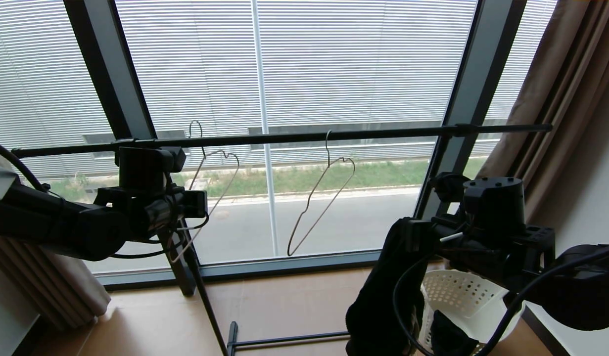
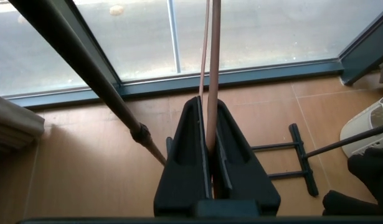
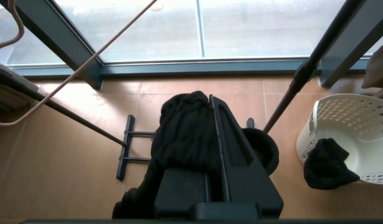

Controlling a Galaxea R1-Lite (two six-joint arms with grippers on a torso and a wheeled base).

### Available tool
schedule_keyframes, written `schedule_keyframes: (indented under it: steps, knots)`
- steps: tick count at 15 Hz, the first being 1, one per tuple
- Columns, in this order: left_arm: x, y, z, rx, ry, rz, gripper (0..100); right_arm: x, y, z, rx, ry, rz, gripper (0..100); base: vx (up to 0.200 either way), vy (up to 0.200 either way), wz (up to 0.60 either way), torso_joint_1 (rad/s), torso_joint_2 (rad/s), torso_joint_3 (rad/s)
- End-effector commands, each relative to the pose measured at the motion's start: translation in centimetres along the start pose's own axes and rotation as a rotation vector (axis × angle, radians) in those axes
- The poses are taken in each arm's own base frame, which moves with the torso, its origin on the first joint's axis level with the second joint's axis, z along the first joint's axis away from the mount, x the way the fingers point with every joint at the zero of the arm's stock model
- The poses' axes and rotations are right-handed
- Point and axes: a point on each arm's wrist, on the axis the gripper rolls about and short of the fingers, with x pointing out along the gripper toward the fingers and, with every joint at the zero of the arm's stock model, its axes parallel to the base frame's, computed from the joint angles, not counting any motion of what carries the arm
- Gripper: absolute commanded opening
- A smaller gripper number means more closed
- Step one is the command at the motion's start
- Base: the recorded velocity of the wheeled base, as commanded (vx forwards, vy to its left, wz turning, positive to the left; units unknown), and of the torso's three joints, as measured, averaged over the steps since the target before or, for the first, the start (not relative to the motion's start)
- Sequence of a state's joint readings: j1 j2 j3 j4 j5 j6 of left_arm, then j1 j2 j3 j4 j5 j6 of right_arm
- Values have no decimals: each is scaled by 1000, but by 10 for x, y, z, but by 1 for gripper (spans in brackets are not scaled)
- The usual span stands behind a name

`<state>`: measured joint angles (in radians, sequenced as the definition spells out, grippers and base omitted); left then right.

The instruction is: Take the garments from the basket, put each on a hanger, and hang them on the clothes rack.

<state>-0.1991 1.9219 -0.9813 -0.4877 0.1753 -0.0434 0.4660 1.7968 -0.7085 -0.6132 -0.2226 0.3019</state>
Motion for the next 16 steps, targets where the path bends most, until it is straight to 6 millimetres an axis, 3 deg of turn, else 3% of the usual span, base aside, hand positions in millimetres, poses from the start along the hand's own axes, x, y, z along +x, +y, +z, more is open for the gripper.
schedule_keyframes:
  steps: [1, 16]
  knots:
    - [6, -1, 1, -2, 0, 1, 0, 1, 1, -1, -1, 4, 1, 0, 0, 0, 0, 0, 0, 0]
    - [63, -15, 0, 2, -5, -6, 0, 0, 4, -4, -8, 11, 11, 0, 0, 0, 0, 0, 0, 0]
